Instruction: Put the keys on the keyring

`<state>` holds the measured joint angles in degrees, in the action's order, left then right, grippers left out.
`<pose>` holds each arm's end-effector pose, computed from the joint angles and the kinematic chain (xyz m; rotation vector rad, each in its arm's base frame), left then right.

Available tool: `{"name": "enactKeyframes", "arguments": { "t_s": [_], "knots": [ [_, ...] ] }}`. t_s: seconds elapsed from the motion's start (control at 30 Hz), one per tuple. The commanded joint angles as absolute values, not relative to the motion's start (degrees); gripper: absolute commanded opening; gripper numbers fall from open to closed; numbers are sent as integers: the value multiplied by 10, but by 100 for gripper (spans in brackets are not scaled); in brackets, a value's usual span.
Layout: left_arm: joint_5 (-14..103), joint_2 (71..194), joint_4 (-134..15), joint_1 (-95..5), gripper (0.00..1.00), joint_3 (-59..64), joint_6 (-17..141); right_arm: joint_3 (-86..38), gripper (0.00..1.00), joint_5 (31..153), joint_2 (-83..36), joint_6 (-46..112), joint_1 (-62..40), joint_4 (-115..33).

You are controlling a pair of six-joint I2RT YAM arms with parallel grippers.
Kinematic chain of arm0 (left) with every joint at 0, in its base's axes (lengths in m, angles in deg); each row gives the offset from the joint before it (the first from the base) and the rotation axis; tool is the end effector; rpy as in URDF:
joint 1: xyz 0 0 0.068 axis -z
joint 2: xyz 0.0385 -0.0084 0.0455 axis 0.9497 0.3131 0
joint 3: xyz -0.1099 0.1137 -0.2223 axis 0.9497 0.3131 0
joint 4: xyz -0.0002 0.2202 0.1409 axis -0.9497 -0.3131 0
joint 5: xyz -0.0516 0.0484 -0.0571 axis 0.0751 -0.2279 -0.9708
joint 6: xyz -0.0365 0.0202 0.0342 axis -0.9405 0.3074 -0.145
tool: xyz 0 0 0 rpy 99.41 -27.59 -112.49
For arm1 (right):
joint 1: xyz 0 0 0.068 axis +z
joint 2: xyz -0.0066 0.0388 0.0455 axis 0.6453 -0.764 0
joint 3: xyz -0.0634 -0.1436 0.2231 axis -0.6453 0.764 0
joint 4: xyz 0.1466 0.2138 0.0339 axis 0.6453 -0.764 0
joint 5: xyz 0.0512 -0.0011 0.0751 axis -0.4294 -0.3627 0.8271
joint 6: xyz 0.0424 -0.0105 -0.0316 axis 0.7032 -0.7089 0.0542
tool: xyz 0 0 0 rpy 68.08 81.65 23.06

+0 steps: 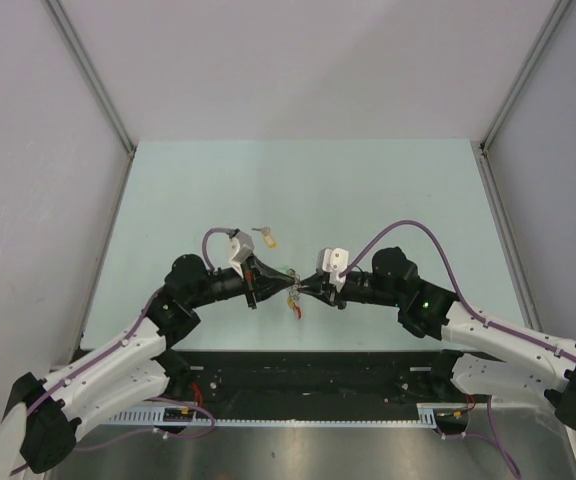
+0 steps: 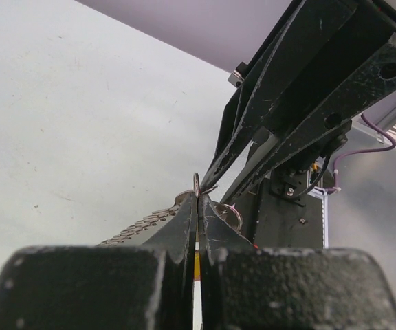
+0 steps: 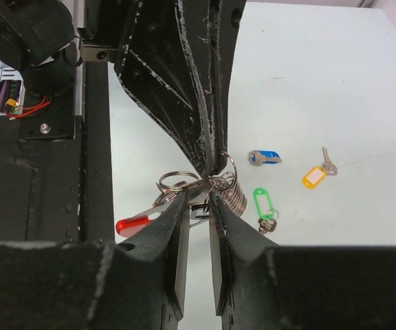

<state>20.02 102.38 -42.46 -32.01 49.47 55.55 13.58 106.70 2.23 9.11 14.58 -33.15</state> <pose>0.1325 -0.1351 0.2739 0.7886 1.5264 -1.2123 0.1201 0.1933 0.2959 -1.2857 1.2722 0.8117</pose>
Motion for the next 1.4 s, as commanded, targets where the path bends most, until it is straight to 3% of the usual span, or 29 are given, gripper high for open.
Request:
{"name": "enactKeyframes", "arguments": {
  "t_s": [0.0, 0.23, 0.6, 0.77, 0.93, 1.23, 1.37],
  "knots": [
    [191, 1016, -352, -320, 0, 493, 544, 122, 22, 1048, 28, 104, 142, -334],
    [194, 1012, -353, -320, 0, 494, 544, 129, 25, 1037, 29, 107, 143, -319],
    [199, 1011, -352, -319, 0, 499, 542, 130, 0, 1037, 36, 108, 145, -313],
    [200, 1014, -341, -319, 1, 501, 537, 130, 0, 1028, 35, 94, 153, -315],
    [201, 1003, -418, -319, 24, 479, 588, 130, 0, 1003, 49, 69, 168, -326],
    [180, 1026, -652, -340, 33, 374, 745, 113, 0, 990, 63, 15, 170, -381],
    [167, 1058, -724, -346, 43, 319, 802, 104, 0, 993, 64, -2, 175, -398]
  ]
}}
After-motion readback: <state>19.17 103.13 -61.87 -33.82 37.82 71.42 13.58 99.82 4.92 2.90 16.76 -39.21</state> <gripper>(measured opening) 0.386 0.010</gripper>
